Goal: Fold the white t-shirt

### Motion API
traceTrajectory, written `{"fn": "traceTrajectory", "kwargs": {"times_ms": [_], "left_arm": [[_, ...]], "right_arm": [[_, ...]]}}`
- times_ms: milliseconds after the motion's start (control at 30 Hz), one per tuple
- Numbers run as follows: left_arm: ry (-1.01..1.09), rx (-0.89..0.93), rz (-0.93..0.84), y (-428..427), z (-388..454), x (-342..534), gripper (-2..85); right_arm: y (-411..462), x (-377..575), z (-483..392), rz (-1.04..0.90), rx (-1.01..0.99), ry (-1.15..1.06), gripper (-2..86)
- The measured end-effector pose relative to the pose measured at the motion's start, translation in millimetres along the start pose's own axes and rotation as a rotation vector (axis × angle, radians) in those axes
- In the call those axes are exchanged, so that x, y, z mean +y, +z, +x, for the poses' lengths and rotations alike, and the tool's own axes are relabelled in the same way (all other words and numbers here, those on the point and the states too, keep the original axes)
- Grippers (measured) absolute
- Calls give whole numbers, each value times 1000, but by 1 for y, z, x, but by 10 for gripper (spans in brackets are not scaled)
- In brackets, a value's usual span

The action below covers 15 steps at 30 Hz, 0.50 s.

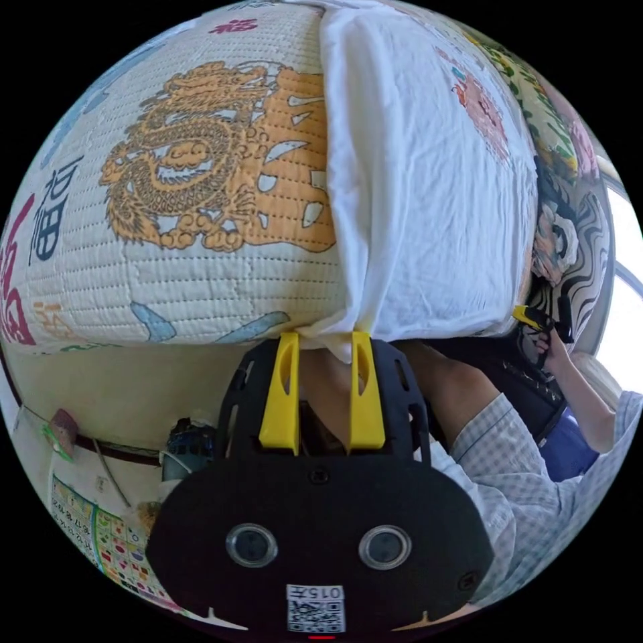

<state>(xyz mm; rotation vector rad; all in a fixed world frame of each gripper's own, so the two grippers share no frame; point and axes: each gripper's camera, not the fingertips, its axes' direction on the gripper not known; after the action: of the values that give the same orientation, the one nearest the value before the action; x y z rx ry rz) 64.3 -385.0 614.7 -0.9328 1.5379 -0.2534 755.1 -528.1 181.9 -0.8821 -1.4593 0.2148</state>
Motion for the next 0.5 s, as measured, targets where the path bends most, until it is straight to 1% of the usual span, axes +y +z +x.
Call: {"fn": "traceTrajectory", "kwargs": {"times_ms": [67, 100, 133, 233, 300, 400, 500], "left_arm": [[1, 4, 11, -2, -8, 8, 62], [9, 40, 29, -5, -15, 16, 27], [-10, 84, 58, -10, -24, 25, 16], [-95, 172, 144, -22, -46, 47, 1], [-132, 193, 164, -25, -53, 58, -3], [-178, 95, 140, -20, -57, 70, -7], [-242, 145, 151, -10, -60, 74, -8]], "right_arm": [[16, -1, -4, -80, 32, -25, 53], [19, -1, -5, -84, 47, -29, 43], [23, 0, -8, -94, 80, -40, 28], [30, 5, -13, -126, 115, -69, 9], [32, 10, -17, -120, 144, -84, 4], [36, 16, -16, -97, 152, -60, 1], [48, 17, -13, -100, 126, -31, 1]]}}
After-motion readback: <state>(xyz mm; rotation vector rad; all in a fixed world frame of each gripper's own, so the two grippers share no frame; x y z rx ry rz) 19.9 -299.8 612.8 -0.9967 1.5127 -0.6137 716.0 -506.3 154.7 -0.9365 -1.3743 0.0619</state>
